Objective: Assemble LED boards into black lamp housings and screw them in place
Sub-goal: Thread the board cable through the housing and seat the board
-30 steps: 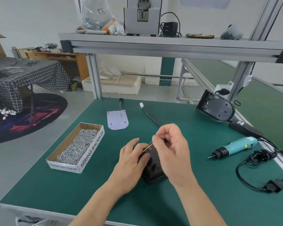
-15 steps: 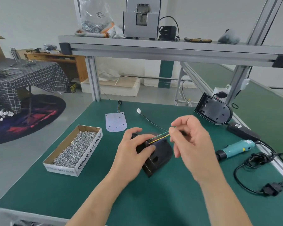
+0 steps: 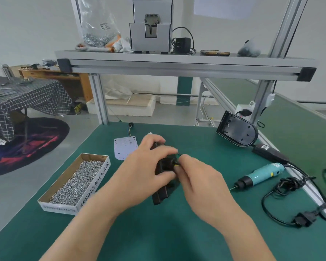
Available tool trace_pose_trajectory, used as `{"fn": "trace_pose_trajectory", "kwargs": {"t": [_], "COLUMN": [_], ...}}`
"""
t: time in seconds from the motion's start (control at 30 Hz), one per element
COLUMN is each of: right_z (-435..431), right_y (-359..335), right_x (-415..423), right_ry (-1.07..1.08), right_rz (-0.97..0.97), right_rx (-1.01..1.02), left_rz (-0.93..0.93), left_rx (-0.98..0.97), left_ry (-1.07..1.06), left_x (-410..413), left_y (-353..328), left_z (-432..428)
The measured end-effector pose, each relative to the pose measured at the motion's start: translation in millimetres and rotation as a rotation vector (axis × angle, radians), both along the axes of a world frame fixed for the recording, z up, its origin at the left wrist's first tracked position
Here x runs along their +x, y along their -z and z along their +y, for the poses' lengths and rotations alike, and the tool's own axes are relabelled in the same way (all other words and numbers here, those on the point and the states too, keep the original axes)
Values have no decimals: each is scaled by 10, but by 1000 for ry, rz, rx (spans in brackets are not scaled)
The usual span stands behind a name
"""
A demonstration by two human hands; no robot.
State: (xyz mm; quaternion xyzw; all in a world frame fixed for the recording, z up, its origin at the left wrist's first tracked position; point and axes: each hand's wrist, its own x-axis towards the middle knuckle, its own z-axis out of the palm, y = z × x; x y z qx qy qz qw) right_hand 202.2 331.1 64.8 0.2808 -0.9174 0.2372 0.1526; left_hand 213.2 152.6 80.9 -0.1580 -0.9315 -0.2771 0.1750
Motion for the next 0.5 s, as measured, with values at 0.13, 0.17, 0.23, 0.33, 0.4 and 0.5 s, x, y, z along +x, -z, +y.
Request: {"fn": "trace_pose_trajectory", "kwargs": {"t": [0.13, 0.17, 0.23, 0.33, 0.4, 0.5], "right_z": [119, 129, 110, 45, 31, 48], "right_y": [37, 38, 46, 44, 33, 54], "right_x": [-101, -116, -119, -96, -96, -136], "right_ry": [-109, -132, -170, -251, -288, -274], "right_rz": [-220, -290, -418, -591, -650, -613], "right_rx": [-438, -531, -660, -785, -822, -727], "left_rz": [-194, -241, -333, -476, -554, -665], "left_rx": [455, 548, 655, 827, 909, 1081], "left_ry": [160, 171, 209, 351, 417, 558], "left_x": [-30, -62, -132, -215, -256, -305], "left_y": [-29, 11, 110, 241, 285, 396], "left_z": [-258, -316, -391, -365, -322, -325]}}
